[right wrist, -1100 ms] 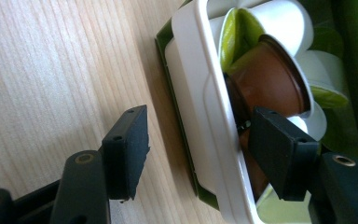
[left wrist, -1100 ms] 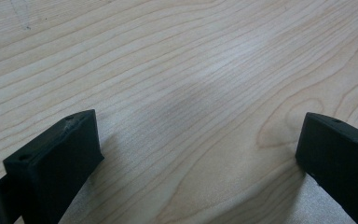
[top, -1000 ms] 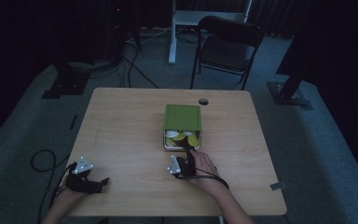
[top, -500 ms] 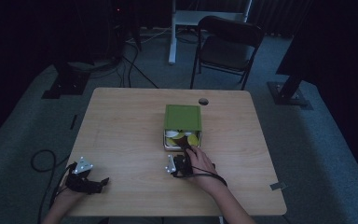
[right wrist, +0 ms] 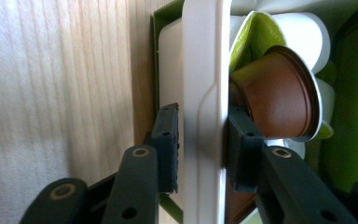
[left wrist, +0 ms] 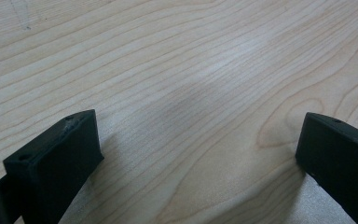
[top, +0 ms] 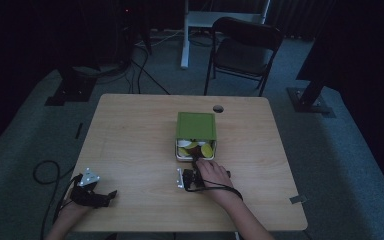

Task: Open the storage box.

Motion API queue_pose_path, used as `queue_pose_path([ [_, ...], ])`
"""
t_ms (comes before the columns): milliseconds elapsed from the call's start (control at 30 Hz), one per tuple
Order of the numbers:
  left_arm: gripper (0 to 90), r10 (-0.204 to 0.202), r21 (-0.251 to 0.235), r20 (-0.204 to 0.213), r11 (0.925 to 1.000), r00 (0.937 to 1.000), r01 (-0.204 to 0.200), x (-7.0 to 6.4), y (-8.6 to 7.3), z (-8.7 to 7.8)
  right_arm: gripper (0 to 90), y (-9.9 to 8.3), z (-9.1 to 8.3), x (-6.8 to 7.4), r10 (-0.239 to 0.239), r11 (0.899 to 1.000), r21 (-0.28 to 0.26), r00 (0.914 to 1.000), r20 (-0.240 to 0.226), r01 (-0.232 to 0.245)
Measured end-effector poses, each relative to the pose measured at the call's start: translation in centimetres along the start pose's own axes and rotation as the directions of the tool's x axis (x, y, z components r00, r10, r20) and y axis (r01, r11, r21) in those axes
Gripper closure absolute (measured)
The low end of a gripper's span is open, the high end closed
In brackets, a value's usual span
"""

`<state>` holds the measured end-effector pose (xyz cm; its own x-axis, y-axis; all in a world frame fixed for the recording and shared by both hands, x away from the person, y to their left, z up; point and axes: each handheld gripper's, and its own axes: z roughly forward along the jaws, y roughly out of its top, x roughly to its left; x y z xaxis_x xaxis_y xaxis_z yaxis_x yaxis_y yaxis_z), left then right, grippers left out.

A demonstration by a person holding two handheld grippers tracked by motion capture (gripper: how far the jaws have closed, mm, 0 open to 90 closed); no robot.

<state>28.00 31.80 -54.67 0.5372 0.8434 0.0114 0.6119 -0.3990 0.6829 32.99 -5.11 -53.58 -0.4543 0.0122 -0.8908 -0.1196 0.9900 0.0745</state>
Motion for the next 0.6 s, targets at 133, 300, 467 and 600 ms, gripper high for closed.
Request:
queue_pose_path([
  [133,0.0,0.000,0.000,0.000,1.0000,1.0000,0.000,0.00,0.00,0.00,71.9,0.01,0.01,0.09,-0.022,1.000,0.005,0.9996,0.017,0.022],
  [300,0.0,0.000,0.001,0.000,1.0000,1.0000,0.000,0.00,0.00,0.00,72.2,0.08,0.02,0.30,-0.030,1.000,0.010,0.9989,0.036,0.030],
  [467,0.0,0.000,0.000,0.000,1.0000,1.0000,0.000,0.00,0.00,0.00,72.2,0.12,0.03,0.31,-0.032,0.999,0.012,0.9988,0.036,0.032],
  [600,0.0,0.000,0.000,0.000,1.0000,1.0000,0.000,0.00,0.00,0.00,72.3,0.14,-0.02,0.38,-0.035,0.999,0.016,0.9986,0.041,0.034],
])
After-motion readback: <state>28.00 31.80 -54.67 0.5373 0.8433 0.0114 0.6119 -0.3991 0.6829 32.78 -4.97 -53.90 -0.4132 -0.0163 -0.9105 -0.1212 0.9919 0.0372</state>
